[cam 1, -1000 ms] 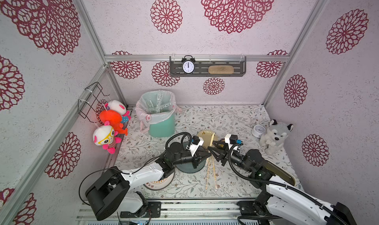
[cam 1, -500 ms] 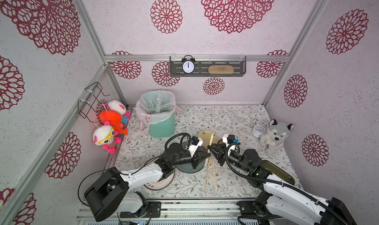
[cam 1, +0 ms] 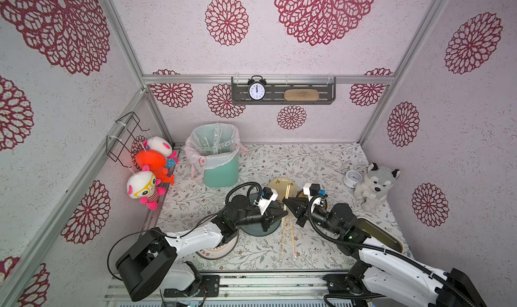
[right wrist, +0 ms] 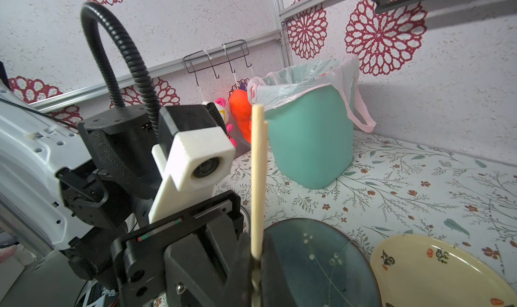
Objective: Remove the packaging of disposable chopsticks
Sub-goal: Remove the packet bag from the disposable chopsticks.
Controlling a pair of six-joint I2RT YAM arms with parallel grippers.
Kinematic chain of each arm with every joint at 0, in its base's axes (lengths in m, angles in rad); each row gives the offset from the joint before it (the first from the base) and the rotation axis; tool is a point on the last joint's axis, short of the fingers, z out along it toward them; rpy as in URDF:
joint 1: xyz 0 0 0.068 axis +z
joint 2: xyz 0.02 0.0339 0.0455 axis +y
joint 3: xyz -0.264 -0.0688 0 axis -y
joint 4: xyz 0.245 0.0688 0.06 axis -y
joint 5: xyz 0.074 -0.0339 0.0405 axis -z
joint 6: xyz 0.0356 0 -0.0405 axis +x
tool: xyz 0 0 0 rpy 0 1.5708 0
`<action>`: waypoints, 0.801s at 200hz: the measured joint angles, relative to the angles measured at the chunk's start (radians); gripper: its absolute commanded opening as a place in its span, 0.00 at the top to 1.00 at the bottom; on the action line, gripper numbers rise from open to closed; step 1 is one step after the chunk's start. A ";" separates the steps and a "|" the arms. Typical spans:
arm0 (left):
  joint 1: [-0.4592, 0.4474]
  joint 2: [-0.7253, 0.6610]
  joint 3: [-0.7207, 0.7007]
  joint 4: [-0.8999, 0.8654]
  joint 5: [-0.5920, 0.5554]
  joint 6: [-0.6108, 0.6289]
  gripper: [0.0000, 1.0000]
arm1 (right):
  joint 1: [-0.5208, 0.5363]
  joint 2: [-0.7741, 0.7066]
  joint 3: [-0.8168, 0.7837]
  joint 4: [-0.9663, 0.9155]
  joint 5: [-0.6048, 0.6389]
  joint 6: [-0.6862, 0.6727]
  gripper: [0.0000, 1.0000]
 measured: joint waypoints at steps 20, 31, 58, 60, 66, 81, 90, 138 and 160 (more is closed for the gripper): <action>0.000 0.000 0.000 -0.004 0.003 0.006 1.00 | -0.001 -0.005 -0.008 0.007 -0.002 0.002 1.00; 0.000 0.000 0.000 -0.011 0.011 0.012 0.89 | -0.002 -0.012 -0.016 0.009 -0.003 0.008 1.00; 0.000 0.000 0.000 -0.032 0.042 0.026 0.70 | -0.014 -0.035 -0.033 0.019 -0.008 0.010 1.00; 0.000 0.000 0.000 -0.035 0.044 0.026 0.70 | -0.017 -0.037 -0.033 0.019 -0.008 0.010 1.00; 0.000 0.000 0.000 -0.041 0.048 0.027 0.76 | -0.021 -0.043 -0.033 0.020 -0.008 0.010 1.00; 0.005 0.000 0.000 -0.051 0.060 0.033 0.79 | -0.026 -0.060 -0.033 0.028 -0.011 0.014 1.00; 0.010 0.000 0.000 -0.052 0.068 0.032 0.65 | -0.027 -0.067 -0.033 0.035 -0.014 0.016 1.00; 0.018 0.041 -0.010 -0.043 0.096 0.025 0.51 | -0.043 -0.080 -0.033 0.070 -0.017 0.035 1.00; 0.019 0.061 -0.032 -0.031 0.110 0.019 0.81 | -0.051 -0.101 -0.033 0.076 -0.017 0.042 1.00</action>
